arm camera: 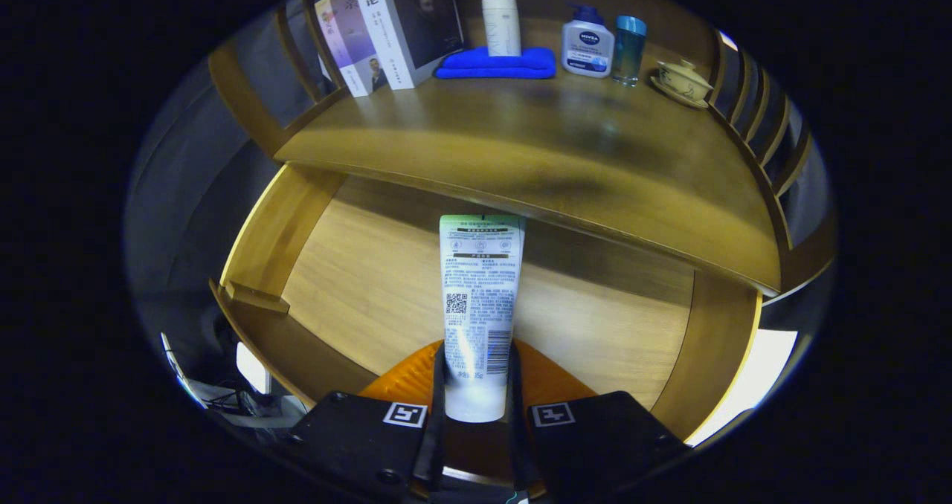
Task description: Pull open the drawer, take out the items inside it, and place them on the countertop above the cabinet.
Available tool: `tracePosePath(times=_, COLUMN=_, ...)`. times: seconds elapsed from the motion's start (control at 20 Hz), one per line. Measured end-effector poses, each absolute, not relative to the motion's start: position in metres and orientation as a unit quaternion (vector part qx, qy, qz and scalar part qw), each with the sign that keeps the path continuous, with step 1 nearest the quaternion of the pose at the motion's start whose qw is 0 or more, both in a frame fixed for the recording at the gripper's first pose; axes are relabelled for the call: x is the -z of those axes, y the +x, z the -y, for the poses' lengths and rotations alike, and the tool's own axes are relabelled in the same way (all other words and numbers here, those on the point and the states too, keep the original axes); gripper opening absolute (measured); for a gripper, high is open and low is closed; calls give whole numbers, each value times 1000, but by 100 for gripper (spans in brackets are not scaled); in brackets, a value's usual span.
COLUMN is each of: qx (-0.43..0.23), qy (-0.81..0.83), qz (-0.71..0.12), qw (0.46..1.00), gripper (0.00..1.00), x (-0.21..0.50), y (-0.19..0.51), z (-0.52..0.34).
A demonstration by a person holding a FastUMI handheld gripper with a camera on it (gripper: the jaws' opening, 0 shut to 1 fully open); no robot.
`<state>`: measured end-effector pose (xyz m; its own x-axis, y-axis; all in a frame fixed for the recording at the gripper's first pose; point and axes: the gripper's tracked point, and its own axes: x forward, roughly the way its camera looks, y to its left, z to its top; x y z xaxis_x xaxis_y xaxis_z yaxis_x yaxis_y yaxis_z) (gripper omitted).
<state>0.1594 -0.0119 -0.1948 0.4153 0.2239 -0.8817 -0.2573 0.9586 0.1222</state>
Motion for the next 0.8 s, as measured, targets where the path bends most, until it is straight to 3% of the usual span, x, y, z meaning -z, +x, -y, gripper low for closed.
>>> tracePosePath(times=0.8, qx=-194, qy=7, qz=-445, qw=875, gripper=37, x=145, y=172, z=-2)
